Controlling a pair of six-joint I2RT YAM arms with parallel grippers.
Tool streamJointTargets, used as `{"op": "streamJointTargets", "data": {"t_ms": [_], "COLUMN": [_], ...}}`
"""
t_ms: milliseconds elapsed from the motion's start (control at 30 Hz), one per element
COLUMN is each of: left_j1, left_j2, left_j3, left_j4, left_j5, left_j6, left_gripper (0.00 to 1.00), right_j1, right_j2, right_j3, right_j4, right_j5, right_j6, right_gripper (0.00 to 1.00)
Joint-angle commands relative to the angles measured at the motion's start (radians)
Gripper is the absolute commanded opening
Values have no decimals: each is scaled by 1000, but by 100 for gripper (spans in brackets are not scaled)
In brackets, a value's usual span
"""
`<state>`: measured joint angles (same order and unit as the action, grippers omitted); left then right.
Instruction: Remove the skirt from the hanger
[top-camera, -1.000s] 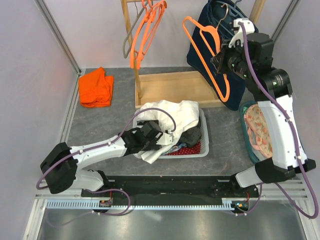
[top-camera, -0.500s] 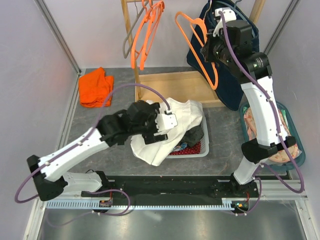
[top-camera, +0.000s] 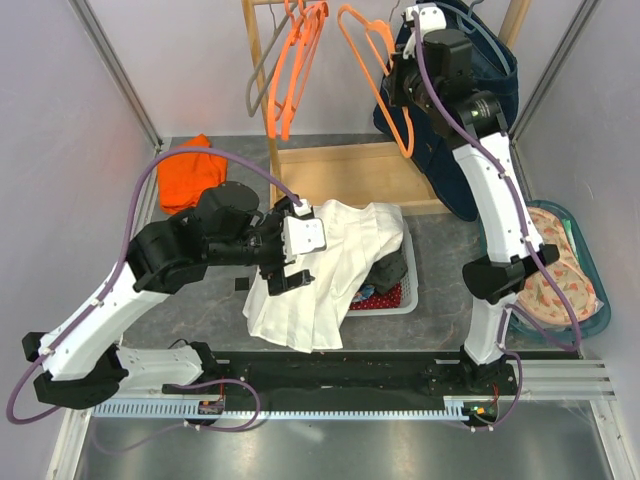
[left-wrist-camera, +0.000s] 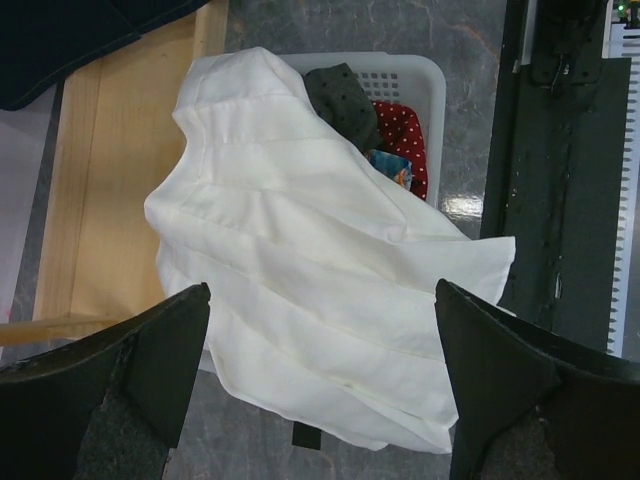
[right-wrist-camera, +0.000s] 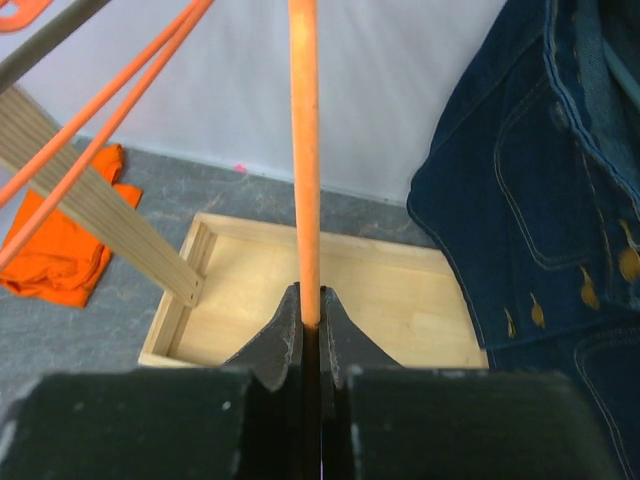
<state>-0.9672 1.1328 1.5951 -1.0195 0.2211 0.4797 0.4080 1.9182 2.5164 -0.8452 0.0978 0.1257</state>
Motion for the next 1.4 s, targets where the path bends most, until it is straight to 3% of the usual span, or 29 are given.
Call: {"op": "streamJointTargets", "data": {"t_ms": [0,67,200,367,733,1100,1200,1233,1267,1367], "left_j1": [-2,-4,-4,-2,-4,-4,-2,-4,-4,-4], "left_j2": [-11,-33,-77,-103,-79,-70,-64,-62,-61,-47], "left_j3": [2,-84,-285,-431,-409,-373,-366,-365,-363,-362], "left_j4": [-33,-19,113,167,194,208,210,210,214,223], "left_j5": [-12,-32,-218,-249,-285,-305,-298,-295,-289,-285], "left_j6": [3,22,5,-9,13,16,14,11,10,11], "left_gripper": [100,100,100,100,100,100,100,100,100,100], "right_j1": [5,5,3,-1,5,83,89,88,87,89], "right_j2": [36,62,103,142,168,93,35,15,-5,-97], "right_j3": [65,76,99,99,25,-50,-92,-109,-131,-218], "right_j4": [167,210,268,317,318,196,164,163,161,163], "right_j5": [19,29,36,37,10,131,164,167,177,187], "right_j6": [-27,-37,-46,-55,-41,-46,-49,-51,-49,-44], "right_gripper": [0,0,0,0,0,0,29,53,67,81]}}
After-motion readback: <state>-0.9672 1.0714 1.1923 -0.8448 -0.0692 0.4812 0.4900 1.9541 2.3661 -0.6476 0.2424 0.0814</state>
